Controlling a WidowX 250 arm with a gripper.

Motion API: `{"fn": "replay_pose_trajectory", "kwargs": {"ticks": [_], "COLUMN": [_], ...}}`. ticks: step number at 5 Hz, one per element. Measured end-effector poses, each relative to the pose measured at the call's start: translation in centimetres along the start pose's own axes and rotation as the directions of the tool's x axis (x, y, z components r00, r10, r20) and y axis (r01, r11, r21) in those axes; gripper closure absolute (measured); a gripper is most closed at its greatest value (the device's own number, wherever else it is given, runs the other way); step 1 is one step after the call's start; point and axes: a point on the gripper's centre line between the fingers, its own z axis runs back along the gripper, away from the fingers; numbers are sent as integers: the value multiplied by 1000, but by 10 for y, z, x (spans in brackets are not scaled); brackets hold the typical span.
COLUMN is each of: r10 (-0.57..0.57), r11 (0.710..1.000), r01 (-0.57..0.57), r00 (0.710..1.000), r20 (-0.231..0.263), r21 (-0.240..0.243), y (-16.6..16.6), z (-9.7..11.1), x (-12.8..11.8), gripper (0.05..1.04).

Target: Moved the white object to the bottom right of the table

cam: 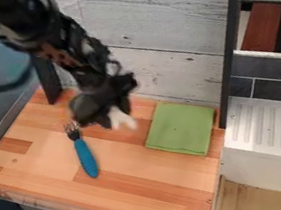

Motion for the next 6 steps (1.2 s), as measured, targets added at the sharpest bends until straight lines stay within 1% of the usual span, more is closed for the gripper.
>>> {"fn": "replay_pose_trajectory", "kwargs": {"ticks": [1, 2, 3, 4, 5, 6], "r10": [-53, -108, -145, -200, -231, -225], "r11": [998, 994, 989, 979, 972, 973], "r01": [52, 107, 145, 201, 234, 229], "r00": [998, 993, 988, 978, 970, 971], "r20": [-16, -48, -52, -56, -71, -74], "r21": [-31, -14, 2, 15, 26, 36], "y": [-10, -6, -4, 0, 1, -5], "z": [-2, -11, -20, -33, -44, -44], "x": [-27, -62, -81, -93, -96, -92], "gripper": [608, 608, 608, 612, 532, 221]}}
